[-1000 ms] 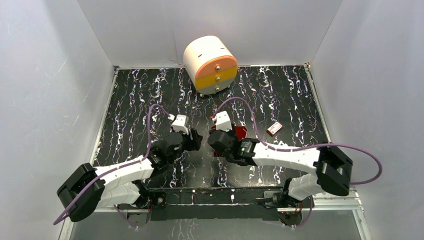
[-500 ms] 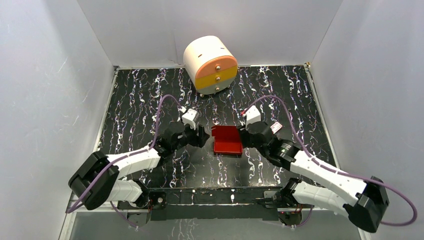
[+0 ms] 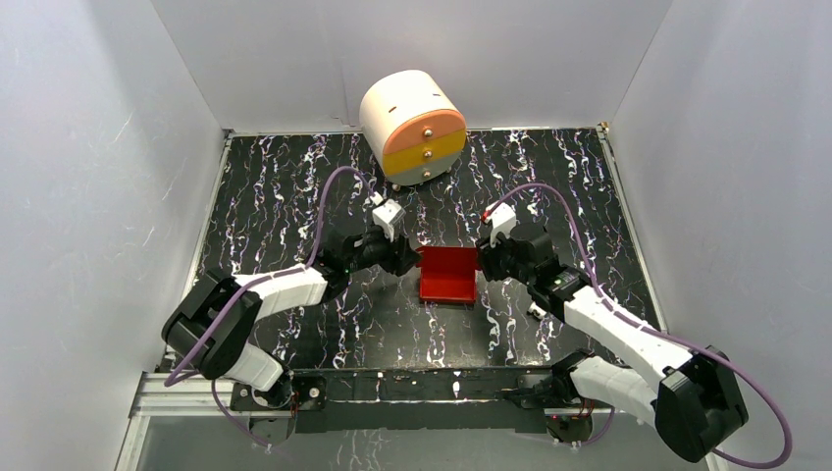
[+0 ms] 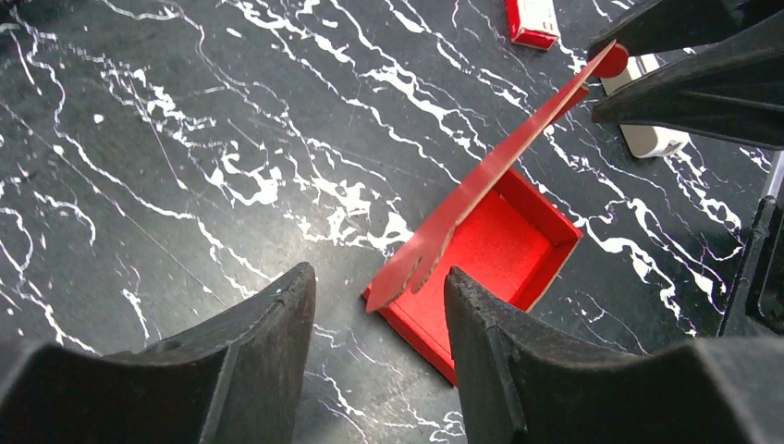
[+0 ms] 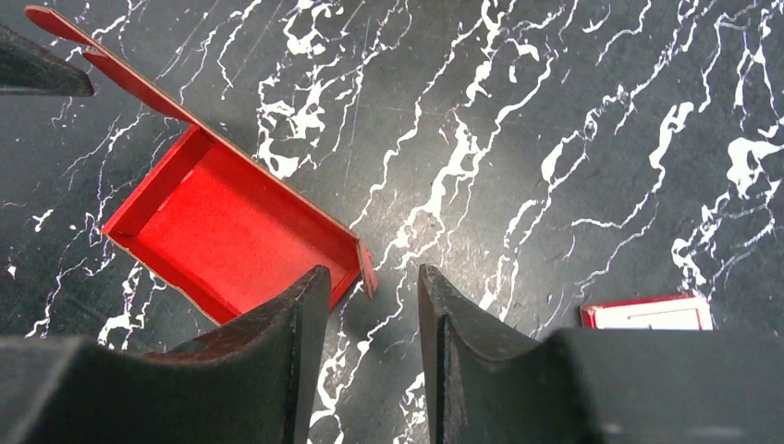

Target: Fold the paper box

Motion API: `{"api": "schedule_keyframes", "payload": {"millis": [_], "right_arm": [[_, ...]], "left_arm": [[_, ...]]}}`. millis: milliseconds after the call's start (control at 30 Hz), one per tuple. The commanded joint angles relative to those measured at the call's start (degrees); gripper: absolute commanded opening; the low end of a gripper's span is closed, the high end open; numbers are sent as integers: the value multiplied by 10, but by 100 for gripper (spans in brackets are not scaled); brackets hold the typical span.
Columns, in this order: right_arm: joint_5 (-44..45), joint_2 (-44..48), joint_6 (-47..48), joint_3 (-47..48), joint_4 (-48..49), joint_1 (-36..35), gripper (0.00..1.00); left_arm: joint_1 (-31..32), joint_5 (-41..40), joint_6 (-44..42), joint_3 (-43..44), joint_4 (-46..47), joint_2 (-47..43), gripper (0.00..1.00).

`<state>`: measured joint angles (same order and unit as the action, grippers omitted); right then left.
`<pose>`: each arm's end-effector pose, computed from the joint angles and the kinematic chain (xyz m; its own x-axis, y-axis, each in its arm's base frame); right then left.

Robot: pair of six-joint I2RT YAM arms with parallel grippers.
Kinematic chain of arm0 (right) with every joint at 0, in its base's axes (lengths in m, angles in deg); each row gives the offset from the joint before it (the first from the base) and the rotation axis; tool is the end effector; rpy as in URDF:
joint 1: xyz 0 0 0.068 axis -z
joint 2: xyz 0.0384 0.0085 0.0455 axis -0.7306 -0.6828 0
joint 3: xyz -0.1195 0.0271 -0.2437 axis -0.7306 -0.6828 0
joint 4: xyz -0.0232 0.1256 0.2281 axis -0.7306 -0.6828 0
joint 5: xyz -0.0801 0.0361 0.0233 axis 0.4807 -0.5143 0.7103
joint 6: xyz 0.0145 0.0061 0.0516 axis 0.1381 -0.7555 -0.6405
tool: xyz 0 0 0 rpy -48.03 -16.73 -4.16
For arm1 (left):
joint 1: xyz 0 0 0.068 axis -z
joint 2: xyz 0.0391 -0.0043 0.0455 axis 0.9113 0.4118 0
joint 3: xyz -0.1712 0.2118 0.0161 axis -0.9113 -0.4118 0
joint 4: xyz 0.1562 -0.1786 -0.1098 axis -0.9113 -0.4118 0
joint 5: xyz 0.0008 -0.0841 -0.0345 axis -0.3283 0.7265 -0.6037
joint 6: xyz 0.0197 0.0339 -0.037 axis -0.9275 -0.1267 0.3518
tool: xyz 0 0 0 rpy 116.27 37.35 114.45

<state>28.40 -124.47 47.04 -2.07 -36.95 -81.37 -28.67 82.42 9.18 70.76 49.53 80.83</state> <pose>0.1831 0.1226 0.2339 -0.3774 -0.2885 -0.8800 -0.5244 0.8498 -0.0537 0.2351 -0.1916 0.2035 -0.3166 0.0444 -0.9475 0.7771 0.5850 -0.2322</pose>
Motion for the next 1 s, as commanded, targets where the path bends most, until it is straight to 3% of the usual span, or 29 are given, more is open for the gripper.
{"api": "schedule_keyframes", "payload": {"millis": [0, 567, 767, 967], "right_arm": [[-75, -12, 27, -4, 74, 22, 47], [-71, -46, 34, -11, 57, 27, 33], [-60, -50, 34, -11, 54, 27, 16], [-69, -64, 31, -2, 61, 27, 0]], "left_arm": [[-12, 68, -44, 36, 12, 9, 50], [-13, 112, -83, 61, -26, 36, 40], [-13, 117, -85, 70, -36, 45, 34], [-13, 101, -49, 64, 1, 45, 17]]}}
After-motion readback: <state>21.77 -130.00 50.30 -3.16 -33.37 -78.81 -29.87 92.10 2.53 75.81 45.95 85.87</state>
